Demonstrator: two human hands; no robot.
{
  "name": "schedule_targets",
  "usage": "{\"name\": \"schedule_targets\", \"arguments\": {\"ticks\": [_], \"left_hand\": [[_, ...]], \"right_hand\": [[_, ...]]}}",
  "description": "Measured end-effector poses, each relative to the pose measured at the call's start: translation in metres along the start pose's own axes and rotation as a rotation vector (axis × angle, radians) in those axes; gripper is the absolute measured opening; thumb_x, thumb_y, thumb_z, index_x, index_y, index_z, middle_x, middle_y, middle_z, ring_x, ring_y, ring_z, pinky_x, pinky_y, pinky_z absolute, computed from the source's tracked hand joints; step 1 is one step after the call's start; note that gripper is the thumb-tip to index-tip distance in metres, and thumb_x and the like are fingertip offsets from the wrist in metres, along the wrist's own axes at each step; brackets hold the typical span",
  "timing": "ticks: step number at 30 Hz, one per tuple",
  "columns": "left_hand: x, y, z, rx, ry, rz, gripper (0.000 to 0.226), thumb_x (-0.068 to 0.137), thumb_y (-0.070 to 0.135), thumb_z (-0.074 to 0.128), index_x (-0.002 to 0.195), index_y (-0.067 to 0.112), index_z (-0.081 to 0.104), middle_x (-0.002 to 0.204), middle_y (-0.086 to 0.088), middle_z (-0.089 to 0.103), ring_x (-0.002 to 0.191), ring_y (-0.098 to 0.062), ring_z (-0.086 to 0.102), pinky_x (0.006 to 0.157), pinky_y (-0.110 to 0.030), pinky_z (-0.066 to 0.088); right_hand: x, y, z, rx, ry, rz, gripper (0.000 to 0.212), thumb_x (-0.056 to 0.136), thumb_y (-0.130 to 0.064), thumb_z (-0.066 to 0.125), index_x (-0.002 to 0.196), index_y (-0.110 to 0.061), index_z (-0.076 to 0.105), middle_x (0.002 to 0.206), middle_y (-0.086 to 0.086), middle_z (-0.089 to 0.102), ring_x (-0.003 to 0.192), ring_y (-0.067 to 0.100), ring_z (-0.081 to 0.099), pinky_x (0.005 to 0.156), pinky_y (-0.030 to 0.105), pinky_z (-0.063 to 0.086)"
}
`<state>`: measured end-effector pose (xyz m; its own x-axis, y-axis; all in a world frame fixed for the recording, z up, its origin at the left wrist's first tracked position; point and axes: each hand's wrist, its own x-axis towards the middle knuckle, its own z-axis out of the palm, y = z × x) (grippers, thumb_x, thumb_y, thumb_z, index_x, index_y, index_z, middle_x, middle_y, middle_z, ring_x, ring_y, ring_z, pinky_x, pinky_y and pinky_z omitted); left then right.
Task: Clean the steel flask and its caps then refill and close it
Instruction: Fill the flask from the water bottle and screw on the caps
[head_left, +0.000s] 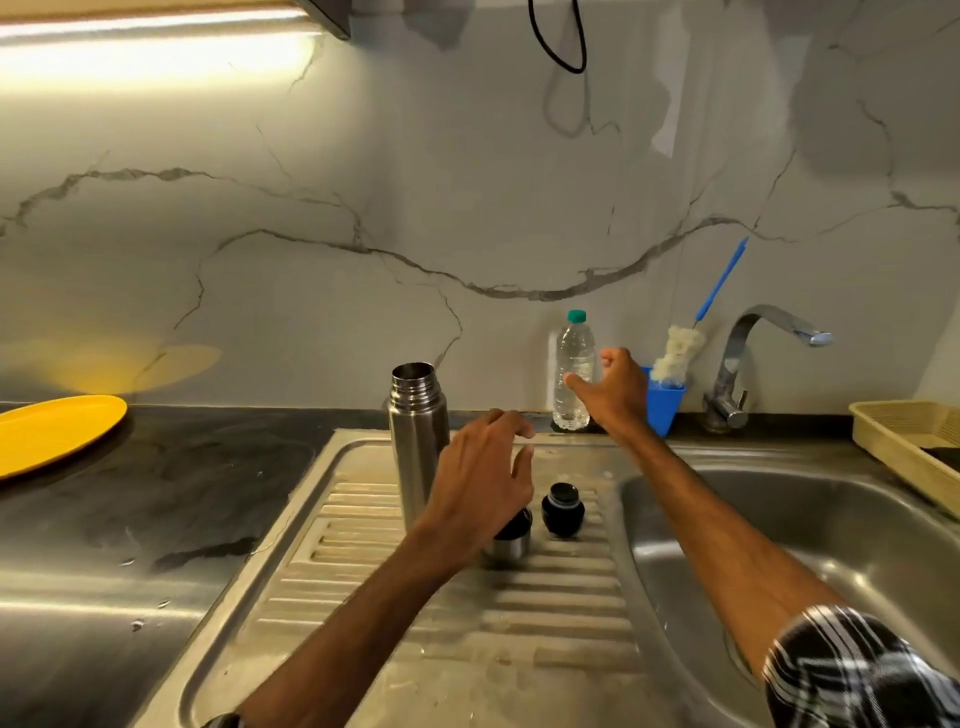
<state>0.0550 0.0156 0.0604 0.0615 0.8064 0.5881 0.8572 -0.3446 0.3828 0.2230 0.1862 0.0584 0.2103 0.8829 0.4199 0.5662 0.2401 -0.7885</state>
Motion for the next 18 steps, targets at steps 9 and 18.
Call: {"name": "schedule_targets", "arguments": {"ticks": [9,18], "left_hand": [[0.036,-0.008,0.035,-0.057,-0.040,-0.026,0.021,0.095,0.024,0.066,0.117,0.024,0.065,0.116,0.009,0.068,0.108,-0.009,0.062,0.092,-0.030,0.053],[0.049,-0.001,0.037,-0.133,-0.022,-0.056,0.022,0.091,0.021,0.068,0.112,0.023,0.067,0.105,0.012,0.070,0.101,-0.008,0.064,0.088,-0.031,0.056]], "right_hand": [[0.072,0.034,0.053,-0.152,-0.045,0.077,0.079,0.071,-0.053,0.084,0.129,-0.012,0.048,0.127,0.012,0.058,0.108,0.028,0.059,0.078,0.037,0.051],[0.053,0.034,0.038,-0.104,0.035,0.007,0.075,0.071,-0.044,0.087,0.128,-0.008,0.054,0.121,0.013,0.064,0.108,0.028,0.060,0.083,0.036,0.053]]}}
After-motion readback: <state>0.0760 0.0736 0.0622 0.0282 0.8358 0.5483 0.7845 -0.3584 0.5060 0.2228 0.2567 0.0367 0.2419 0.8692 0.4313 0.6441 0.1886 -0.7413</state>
